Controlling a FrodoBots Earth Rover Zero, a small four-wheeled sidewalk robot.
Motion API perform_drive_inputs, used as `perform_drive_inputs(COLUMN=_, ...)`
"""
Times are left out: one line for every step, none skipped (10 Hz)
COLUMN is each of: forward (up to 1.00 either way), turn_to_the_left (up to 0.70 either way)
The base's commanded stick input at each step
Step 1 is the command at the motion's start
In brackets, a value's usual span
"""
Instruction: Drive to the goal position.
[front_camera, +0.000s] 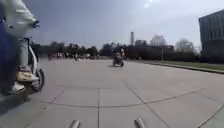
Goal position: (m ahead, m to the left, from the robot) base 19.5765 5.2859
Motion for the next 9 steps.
perform_drive_inputs(forward=0.85, turn_to_the_left=0.19)
perform_drive_inputs(forward=0.85, turn_to_the_left=0.02)
perform_drive_inputs(forward=0.85, turn_to_the_left=0.01)
perform_drive_inputs(forward=0.85, turn_to_the_left=0.01)
perform_drive_inputs(forward=0.85, turn_to_the_left=0.01)
perform_drive_inputs(forward=0.85, turn_to_the_left=0.01)
perform_drive_inputs(forward=0.85, turn_to_the_left=0.01)
perform_drive_inputs(forward=0.85, turn_to_the_left=0.01)
perform_drive_inputs(forward=0.85, turn_to_the_left=0.01)
